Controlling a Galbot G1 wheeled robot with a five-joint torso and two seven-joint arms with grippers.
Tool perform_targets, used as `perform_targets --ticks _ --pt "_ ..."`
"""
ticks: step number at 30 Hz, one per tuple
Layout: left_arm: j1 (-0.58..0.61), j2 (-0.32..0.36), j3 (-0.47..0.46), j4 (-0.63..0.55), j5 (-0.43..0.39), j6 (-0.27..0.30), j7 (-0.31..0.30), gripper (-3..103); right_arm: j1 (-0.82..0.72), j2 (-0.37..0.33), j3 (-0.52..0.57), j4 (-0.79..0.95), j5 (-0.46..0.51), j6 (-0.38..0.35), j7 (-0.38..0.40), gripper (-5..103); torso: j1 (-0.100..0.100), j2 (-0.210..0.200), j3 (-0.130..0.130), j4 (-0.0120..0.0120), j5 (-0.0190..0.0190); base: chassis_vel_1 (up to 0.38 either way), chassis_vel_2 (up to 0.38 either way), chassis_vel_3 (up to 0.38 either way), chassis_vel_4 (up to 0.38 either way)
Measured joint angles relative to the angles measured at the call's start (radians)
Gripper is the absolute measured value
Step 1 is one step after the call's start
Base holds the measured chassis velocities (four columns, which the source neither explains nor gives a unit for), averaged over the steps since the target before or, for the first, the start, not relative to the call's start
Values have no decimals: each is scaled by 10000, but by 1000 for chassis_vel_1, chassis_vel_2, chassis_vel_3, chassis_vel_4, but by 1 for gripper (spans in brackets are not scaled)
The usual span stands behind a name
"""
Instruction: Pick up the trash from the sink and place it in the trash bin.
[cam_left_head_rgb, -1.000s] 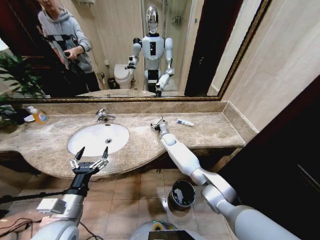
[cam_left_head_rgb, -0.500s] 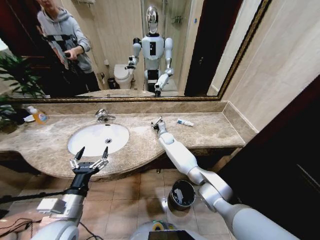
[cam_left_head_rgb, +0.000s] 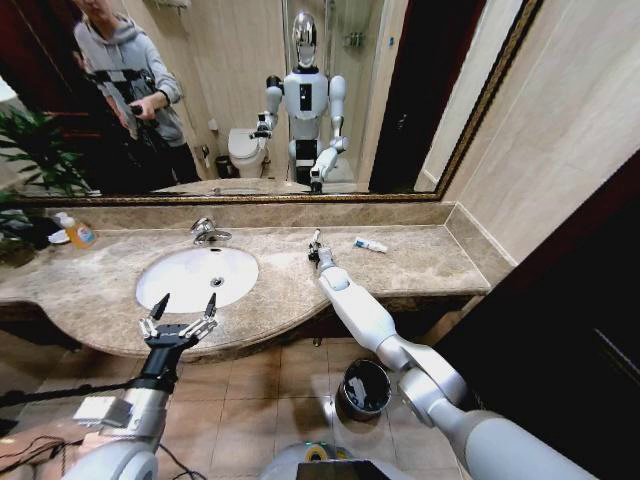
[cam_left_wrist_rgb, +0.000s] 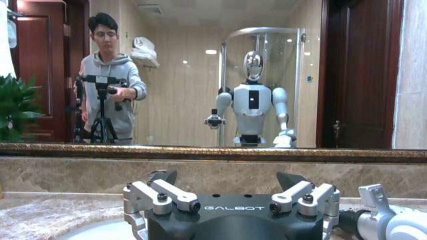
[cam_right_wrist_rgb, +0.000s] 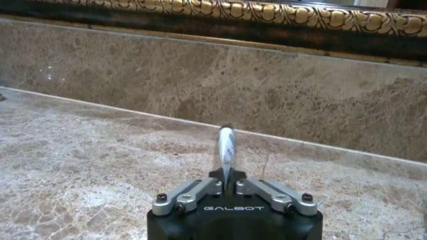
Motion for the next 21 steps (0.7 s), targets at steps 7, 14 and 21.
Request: perform_targets --ticks 7,14,21 --pt "0 0 0 1 0 0 0 100 -52 -142 -26 216 32 1 63 0 0 0 0 1 0 0 0 0 0" --pt "0 -1 0 1 0 0 -1 100 -1265 -1515 -170 2644 79 6 334 0 0 0 -1 2 2 0 0 0 0" --pt "0 -1 0 0 0 0 3 100 -3833 -3629 696 6311 414 812 348 0 0 0 -1 1 4 0 0 0 0"
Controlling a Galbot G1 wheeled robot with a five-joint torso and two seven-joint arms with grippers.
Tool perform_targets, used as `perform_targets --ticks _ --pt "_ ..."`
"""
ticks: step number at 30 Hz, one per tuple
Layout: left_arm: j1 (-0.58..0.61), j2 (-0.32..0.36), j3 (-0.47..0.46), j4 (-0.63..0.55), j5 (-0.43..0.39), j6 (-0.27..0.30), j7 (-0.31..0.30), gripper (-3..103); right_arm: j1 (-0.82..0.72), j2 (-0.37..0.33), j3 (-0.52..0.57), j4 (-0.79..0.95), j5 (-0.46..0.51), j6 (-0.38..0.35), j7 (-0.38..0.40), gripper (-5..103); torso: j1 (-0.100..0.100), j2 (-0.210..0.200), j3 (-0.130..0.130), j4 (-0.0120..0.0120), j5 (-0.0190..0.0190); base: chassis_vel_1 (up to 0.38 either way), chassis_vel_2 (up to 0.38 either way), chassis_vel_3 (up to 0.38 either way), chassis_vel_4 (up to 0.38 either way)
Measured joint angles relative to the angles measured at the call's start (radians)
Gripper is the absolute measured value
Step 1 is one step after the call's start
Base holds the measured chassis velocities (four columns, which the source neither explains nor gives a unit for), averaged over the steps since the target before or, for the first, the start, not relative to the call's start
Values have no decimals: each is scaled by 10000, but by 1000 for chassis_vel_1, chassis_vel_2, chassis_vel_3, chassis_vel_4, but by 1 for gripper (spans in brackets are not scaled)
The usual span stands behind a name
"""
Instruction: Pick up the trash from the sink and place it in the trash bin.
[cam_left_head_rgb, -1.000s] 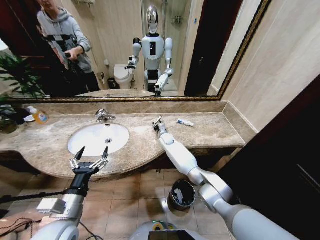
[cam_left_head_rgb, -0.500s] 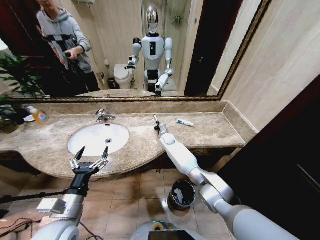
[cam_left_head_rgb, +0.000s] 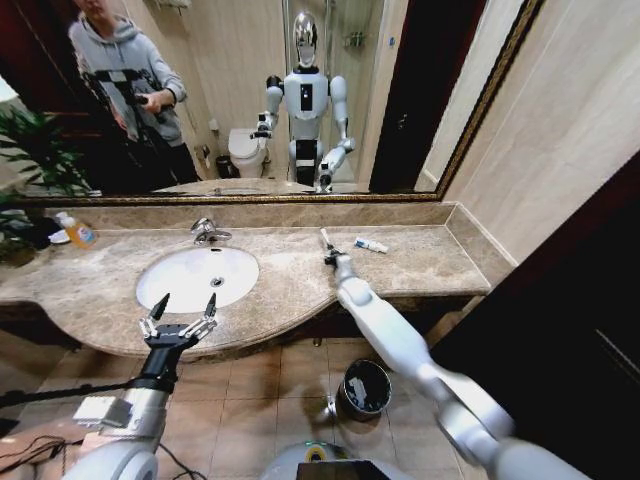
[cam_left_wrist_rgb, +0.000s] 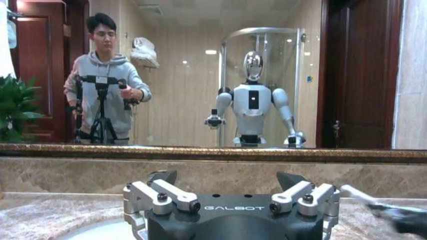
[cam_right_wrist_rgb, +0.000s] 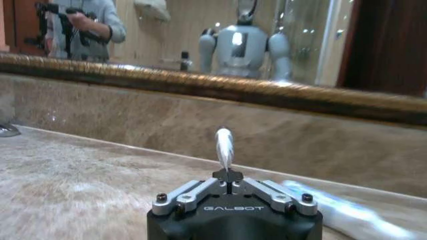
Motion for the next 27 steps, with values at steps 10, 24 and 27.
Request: perform_targets --ticks 10,24,27 --pt "0 1 0 0 0 0 -2 100 -4261 -1251 1783 3405 -1024 958 1 0 -2 0 -1 0 -1 0 0 0 0" --pt "0 1 0 0 0 0 -3 100 -8448 -141 3820 4059 -2753 2677 -95 0 -1 1 0 -2 -2 0 0 0 0" --pt "0 1 0 0 0 0 -4 100 -9035 287 4177 3534 -2947 3122 -197 0 -2 1 0 -2 -4 0 0 0 0"
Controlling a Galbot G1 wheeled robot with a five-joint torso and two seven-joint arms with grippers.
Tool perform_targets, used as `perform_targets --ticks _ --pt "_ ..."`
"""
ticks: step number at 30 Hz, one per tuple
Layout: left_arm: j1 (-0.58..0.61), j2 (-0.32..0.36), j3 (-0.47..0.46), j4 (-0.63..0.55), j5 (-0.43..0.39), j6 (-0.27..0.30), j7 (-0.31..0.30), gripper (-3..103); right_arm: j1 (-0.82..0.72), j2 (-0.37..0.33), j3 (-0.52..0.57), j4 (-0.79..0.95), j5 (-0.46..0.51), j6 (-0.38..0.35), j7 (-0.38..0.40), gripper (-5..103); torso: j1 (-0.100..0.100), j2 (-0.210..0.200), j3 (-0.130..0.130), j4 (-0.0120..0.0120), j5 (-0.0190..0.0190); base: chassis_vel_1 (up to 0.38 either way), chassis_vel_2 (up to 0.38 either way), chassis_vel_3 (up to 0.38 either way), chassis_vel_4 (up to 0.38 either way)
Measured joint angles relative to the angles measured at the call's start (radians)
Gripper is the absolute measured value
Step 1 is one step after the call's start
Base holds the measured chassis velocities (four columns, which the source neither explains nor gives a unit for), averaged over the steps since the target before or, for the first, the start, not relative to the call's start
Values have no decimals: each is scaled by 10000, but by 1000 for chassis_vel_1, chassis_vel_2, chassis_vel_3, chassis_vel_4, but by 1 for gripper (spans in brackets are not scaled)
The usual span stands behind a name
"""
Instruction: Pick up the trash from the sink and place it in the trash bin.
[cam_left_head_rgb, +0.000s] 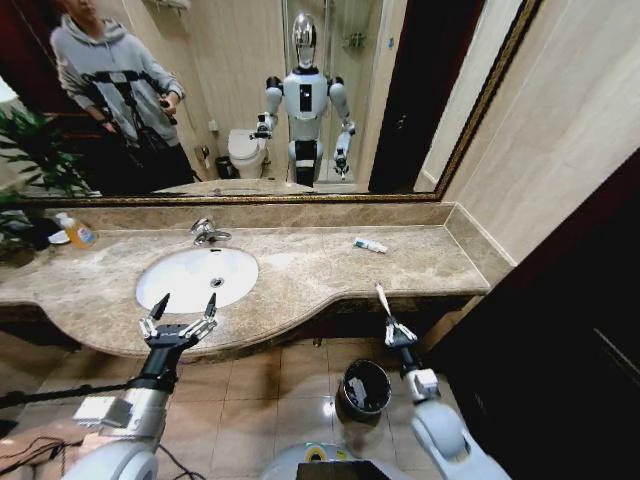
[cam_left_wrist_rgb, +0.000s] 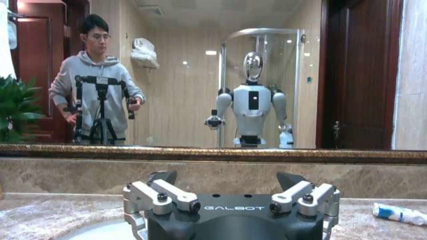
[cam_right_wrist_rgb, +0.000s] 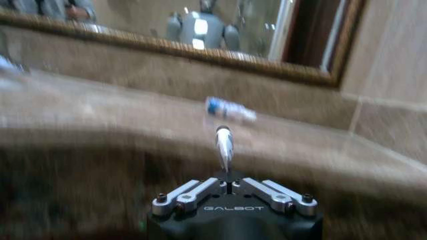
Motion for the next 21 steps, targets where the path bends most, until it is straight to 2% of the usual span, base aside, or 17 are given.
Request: perform_targets --ticks 5,11,16,19,20,21 --pt "0 0 0 0 0 0 0 100 -173 275 100 -1795 32 739 -87 0 2 0 1 0 0 0 0 0 0" --pt "0 0 0 0 -1 0 0 100 122 370 -204 -3373 830 796 -311 0 1 0 1 -1 -1 0 0 0 0" --pt "0 0 0 0 0 0 0 100 972 574 -544 -4999 835 881 -667 0 2 -2 1 1 1 0 0 0 0" --pt "0 0 0 0 0 0 0 100 1221 633 -616 -5371 785 814 -818 0 2 -2 1 1 2 0 0 0 0" --pt "0 0 0 0 0 1 0 100 1503 672 -672 -5796 707 639 -1208 0 2 -2 1 1 0 0 0 0 0" --pt "0 0 0 0 0 1 0 100 1503 672 -672 -5796 707 639 -1208 0 2 -2 1 1 0 0 0 0 0"
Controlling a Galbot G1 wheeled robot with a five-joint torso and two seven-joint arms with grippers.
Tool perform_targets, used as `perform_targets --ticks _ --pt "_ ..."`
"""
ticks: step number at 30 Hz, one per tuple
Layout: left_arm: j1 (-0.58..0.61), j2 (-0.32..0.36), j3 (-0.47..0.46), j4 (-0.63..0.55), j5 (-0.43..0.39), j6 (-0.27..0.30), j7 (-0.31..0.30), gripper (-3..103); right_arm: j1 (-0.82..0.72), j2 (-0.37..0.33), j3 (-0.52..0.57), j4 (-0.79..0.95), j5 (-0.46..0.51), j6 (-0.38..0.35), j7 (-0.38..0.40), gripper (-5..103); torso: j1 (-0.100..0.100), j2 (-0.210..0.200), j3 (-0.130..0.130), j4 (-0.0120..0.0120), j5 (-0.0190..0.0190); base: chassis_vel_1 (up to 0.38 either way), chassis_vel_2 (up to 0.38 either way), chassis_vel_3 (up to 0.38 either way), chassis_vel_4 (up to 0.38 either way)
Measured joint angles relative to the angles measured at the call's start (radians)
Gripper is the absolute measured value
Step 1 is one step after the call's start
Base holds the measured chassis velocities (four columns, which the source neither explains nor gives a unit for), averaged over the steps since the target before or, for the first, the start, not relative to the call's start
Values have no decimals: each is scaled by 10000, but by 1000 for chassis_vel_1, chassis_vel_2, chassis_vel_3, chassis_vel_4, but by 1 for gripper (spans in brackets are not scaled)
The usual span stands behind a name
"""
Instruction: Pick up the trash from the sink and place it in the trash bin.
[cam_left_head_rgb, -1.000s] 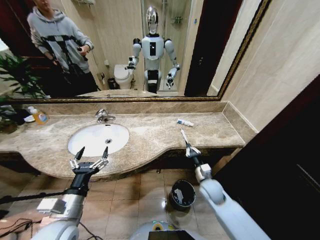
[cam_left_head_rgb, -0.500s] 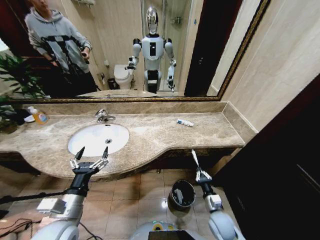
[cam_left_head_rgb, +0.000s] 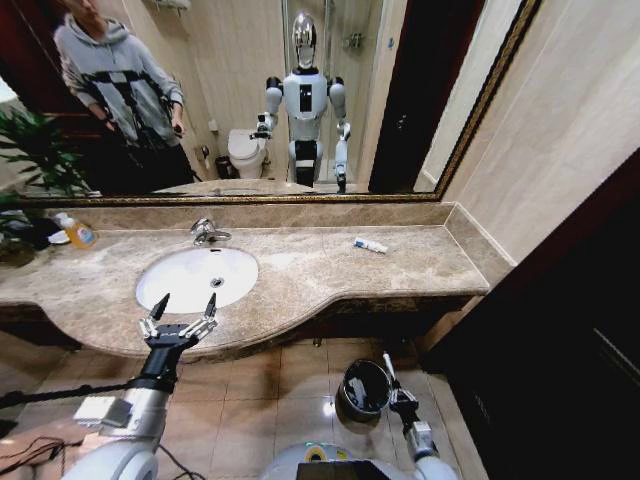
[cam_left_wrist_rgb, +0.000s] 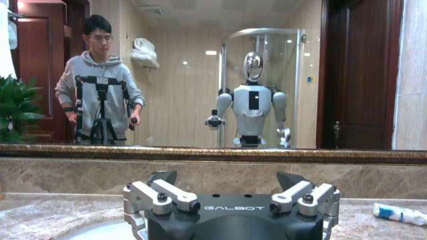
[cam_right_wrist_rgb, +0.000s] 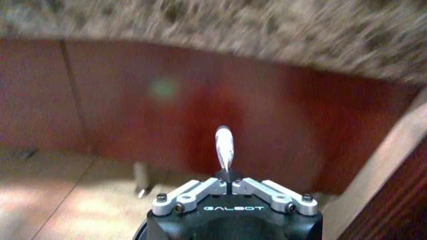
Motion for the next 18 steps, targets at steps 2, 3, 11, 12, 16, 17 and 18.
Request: perform_targets --ticks 2,3,11,12,16,17,18 --pt "0 0 0 0 0 0 0 100 459 29 -52 -820 -313 -65 -496 0 0 0 0 0 -1 0 0 0 0" --pt "0 0 0 0 0 0 0 100 674 76 -58 -1258 -468 -28 -609 0 0 0 0 0 0 0 0 0 0" --pt "0 0 0 0 0 0 0 100 1925 548 -44 -3808 -1653 -515 -1386 0 0 0 1 -2 -4 0 0 0 0" --pt "0 0 0 0 0 0 0 100 1925 548 -44 -3808 -1653 -515 -1386 0 0 0 1 -2 -4 0 0 0 0" --pt "0 0 0 0 0 0 1 100 2776 995 99 -5053 -2214 -561 -1443 0 0 0 1 0 2 0 0 0 0" --pt "0 0 0 0 0 0 0 100 3102 1124 152 -5480 -2420 -641 -1443 0 1 0 1 0 -1 0 0 0 0" --pt "0 0 0 0 0 0 0 100 3102 1124 152 -5480 -2420 -641 -1443 0 1 0 1 0 -1 0 0 0 0"
